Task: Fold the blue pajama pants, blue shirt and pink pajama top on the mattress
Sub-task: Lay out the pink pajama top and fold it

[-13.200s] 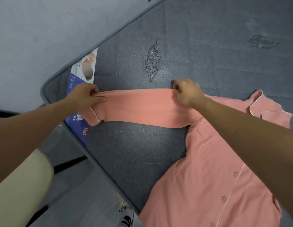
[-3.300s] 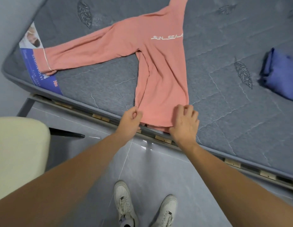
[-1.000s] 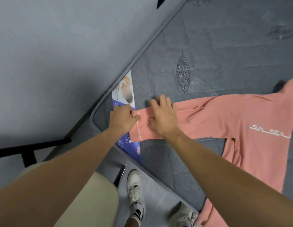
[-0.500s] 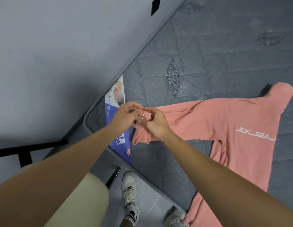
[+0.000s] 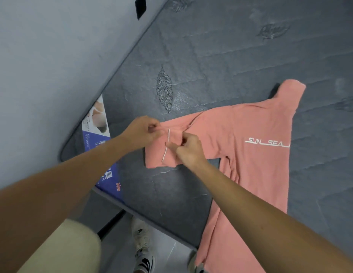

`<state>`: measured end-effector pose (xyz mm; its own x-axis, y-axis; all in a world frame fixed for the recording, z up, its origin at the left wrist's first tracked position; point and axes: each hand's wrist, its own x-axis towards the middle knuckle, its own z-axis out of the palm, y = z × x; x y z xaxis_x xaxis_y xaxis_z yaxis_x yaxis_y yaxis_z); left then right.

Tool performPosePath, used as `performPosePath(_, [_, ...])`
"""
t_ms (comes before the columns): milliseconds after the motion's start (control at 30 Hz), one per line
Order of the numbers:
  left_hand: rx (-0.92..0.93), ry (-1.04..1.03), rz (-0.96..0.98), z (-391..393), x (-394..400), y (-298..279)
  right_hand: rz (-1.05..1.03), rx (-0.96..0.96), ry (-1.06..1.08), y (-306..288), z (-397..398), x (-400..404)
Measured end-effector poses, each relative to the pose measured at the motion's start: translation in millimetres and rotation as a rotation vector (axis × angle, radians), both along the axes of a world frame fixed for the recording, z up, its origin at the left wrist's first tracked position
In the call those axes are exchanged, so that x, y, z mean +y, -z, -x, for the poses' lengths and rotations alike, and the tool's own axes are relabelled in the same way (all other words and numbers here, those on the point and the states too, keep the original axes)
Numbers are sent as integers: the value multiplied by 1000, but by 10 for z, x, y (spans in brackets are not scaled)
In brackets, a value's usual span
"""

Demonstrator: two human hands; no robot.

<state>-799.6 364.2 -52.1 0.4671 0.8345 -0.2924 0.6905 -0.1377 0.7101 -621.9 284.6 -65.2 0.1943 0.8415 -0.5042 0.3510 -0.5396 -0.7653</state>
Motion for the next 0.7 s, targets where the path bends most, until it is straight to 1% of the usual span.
performPosePath(67, [-41, -32, 62, -145, 43, 45, -30, -41, 34, -5, -200, 32])
performPosePath(133, [-45, -21, 101, -231, 107, 101, -57, -112, 38, -21, -408, 98])
performPosePath(233, [35, 53, 140, -342, 233, 191, -62, -226, 37, 27, -726, 198])
performPosePath(300, [110, 103, 110, -400, 297, 228, -74, -291, 36, 70, -883, 234])
performPosePath(367, [164, 92, 65, -508, 344, 297, -94, -344, 21, 123, -1041, 247])
performPosePath(500, [201, 4, -40, -648, 312, 396, -143, -529, -19, 237, -1224, 248])
performPosePath(533, [221, -15, -92, -665, 267, 411, -147, -599, -27, 241, -1244, 238])
performPosePath(600, [300, -90, -190, -694, 161, 454, -190, -820, -57, 239, -1239, 198])
performPosePath(633, [330, -167, -190, -707, 101, 463, -241, -905, -95, 224, -1205, 173])
performPosePath(667, [338, -253, -165, -719, 43, 466, -321, -941, -148, 194, -1145, 148])
performPosePath(700, [334, -317, -135, -731, -5, 465, -389, -930, -229, 164, -1062, 118])
